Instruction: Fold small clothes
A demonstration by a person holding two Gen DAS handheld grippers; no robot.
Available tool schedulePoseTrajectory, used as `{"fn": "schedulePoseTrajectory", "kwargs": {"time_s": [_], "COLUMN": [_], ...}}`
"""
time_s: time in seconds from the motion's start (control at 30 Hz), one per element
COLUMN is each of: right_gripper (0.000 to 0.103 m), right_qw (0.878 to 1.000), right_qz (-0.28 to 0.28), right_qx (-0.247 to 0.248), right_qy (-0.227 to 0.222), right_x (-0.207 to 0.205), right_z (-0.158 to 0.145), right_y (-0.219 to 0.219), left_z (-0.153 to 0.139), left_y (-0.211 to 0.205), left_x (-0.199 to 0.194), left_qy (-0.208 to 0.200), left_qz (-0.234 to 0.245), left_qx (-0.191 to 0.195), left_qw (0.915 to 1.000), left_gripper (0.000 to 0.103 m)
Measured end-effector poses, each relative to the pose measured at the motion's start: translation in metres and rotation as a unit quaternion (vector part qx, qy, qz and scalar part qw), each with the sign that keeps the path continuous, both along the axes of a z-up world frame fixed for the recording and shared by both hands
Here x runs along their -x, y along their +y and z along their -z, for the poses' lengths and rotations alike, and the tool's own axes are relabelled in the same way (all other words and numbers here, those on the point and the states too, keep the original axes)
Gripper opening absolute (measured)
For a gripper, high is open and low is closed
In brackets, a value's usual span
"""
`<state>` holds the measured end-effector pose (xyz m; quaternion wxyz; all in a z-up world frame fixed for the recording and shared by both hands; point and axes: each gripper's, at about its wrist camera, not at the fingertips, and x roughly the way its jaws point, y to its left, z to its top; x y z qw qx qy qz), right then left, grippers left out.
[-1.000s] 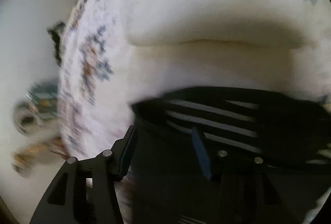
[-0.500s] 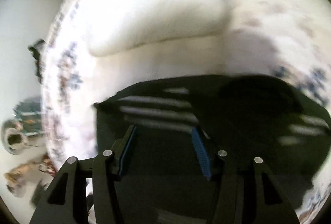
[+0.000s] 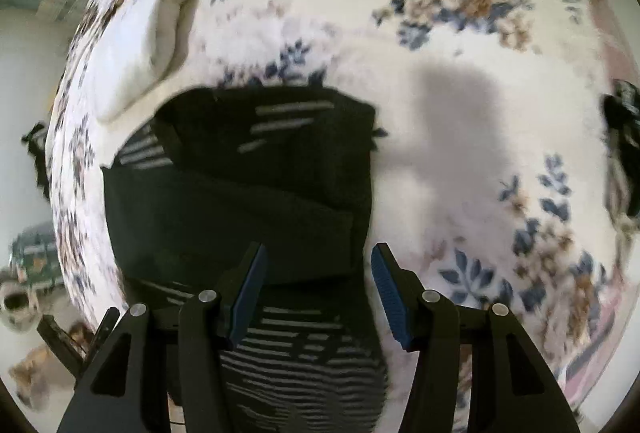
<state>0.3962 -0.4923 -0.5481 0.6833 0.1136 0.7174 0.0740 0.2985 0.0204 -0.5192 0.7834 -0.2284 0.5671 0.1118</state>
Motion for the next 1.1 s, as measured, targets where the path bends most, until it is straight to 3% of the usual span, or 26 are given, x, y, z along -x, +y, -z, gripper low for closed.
{"fn": "schedulePoseTrajectory", "kwargs": {"time_s": [0.1, 0.2, 0.23, 0.3, 0.4, 0.53, 0.67, 0.73, 0.77, 0.93, 1.1], "right_gripper": [0.057, 0.057, 0.045, 0.008, 0.006, 0.006, 0.008, 0.026, 0.029, 0.032, 0.034], "right_qw": [0.999, 0.996, 0.995, 0.991, 0.986, 0.989, 0.993, 0.992, 0.992, 0.986, 0.974], "right_qz": [-0.039, -0.080, -0.093, -0.134, -0.160, -0.120, -0.105, -0.102, -0.093, 0.006, 0.054], "right_qx": [-0.010, -0.012, -0.014, -0.020, -0.017, -0.046, -0.046, -0.068, -0.076, -0.158, -0.208], "right_qy": [0.004, 0.032, 0.037, 0.021, -0.035, -0.069, -0.023, 0.032, 0.043, 0.045, 0.069], "right_x": [-0.012, -0.020, -0.020, -0.017, -0.014, -0.028, -0.042, -0.046, -0.047, -0.060, -0.083], "right_z": [0.047, 0.095, 0.104, 0.111, 0.090, 0.065, 0.091, 0.109, 0.112, 0.110, 0.147], "right_y": [0.013, 0.023, 0.026, 0.036, 0.038, 0.015, 0.002, -0.002, -0.011, -0.077, -0.101], "left_z": [0.010, 0.019, 0.021, 0.021, 0.018, 0.020, 0.025, 0.023, 0.023, 0.032, 0.051], "left_y": [-0.021, -0.039, -0.043, -0.050, -0.064, -0.085, -0.106, -0.121, -0.128, -0.181, -0.223], "left_x": [0.015, 0.030, 0.033, 0.040, 0.047, 0.051, 0.054, 0.062, 0.065, 0.099, 0.134], "left_qy": [0.013, 0.026, 0.029, 0.032, 0.025, 0.028, 0.036, 0.038, 0.038, 0.067, 0.111], "left_qz": [-0.025, -0.065, -0.079, -0.103, -0.114, -0.101, -0.085, -0.068, -0.058, 0.024, 0.080], "left_qx": [-0.021, -0.029, -0.028, -0.024, -0.021, -0.035, -0.036, -0.034, -0.032, -0.026, 0.001], "left_qw": [0.9994, 0.9971, 0.9960, 0.9939, 0.9929, 0.9939, 0.9950, 0.9964, 0.9971, 0.9971, 0.9906], "left_gripper": [0.092, 0.093, 0.093, 0.093, 0.093, 0.093, 0.093, 0.093, 0.093, 0.093, 0.093]}}
